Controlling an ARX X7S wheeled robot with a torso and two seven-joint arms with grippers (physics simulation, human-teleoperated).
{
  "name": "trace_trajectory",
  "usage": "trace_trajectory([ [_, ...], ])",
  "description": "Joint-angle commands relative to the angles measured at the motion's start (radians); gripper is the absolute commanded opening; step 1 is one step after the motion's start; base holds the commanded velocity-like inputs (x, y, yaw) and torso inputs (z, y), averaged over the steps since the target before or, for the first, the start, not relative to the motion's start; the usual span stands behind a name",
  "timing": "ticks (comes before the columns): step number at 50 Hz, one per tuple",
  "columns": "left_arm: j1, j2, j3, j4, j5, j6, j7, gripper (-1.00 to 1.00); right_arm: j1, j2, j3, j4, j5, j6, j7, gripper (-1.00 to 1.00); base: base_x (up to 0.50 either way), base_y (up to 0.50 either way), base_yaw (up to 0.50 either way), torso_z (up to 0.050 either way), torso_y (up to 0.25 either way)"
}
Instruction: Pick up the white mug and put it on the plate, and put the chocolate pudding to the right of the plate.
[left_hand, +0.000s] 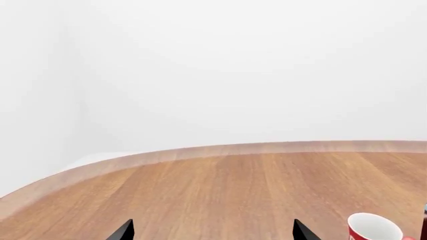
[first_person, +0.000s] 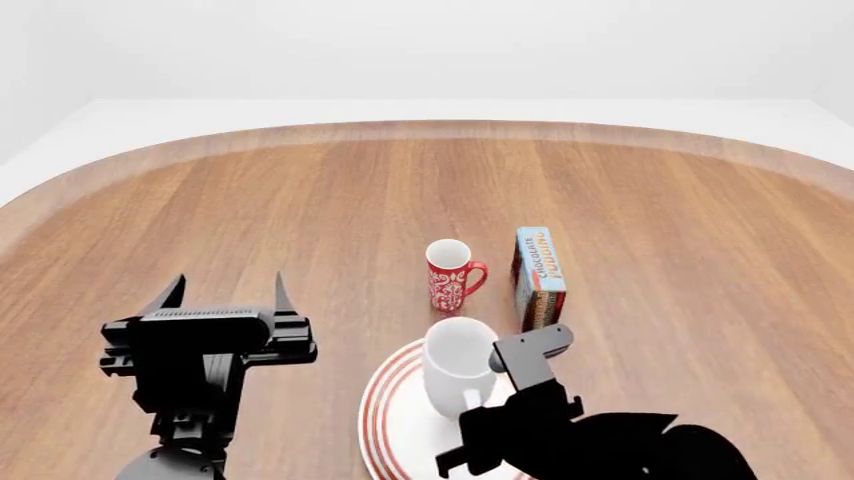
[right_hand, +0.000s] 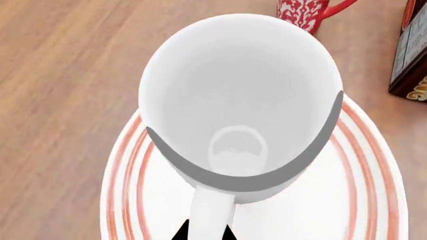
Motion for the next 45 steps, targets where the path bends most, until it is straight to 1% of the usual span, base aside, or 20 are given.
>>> trace_trajectory([
  [1,-0.001,-0.003,0.002,-0.001,-0.004,0.001,-0.004,1.00,0.000,0.000,-0.018,0.036,-0.018,-0.014,-0.011,-1.00,0.00,0.00,0.00,0.000,0.000],
  [16,0.002,-0.008,0.006,-0.002,-0.008,0.006,-0.009,1.00,0.007,0.001,-0.009,0.037,0.010,0.009,0.000,-1.00,0.00,0.00,0.00,0.000,0.001],
  [23,0.003,-0.010,0.007,-0.003,-0.011,0.008,-0.011,1.00,0.006,0.006,-0.026,0.050,0.001,-0.017,-0.032,-1.00,0.00,0.00,0.00,0.000,0.000],
  [24,0.002,-0.011,0.007,-0.004,-0.011,0.008,-0.011,1.00,0.007,0.006,-0.024,0.051,0.003,-0.016,-0.029,1.00,0.00,0.00,0.00,0.000,0.000],
  [39,0.004,-0.016,0.010,-0.001,-0.017,0.009,-0.015,1.00,0.019,0.007,0.024,0.015,0.065,0.026,0.016,1.00,0.00,0.00,0.00,0.000,0.000],
  [41,0.005,-0.016,0.009,-0.001,-0.018,0.009,-0.016,1.00,0.020,0.010,0.044,-0.016,0.091,0.052,0.045,1.00,0.00,0.00,0.00,0.000,0.000],
  [44,0.004,-0.017,0.010,-0.002,-0.019,0.009,-0.017,1.00,0.026,0.015,0.090,-0.089,0.141,0.109,0.128,1.00,0.00,0.00,0.00,0.000,0.000],
  [45,0.004,-0.017,0.010,-0.002,-0.019,0.010,-0.017,1.00,0.030,0.015,0.125,-0.125,0.186,0.151,0.179,1.00,0.00,0.00,0.00,0.000,0.000],
])
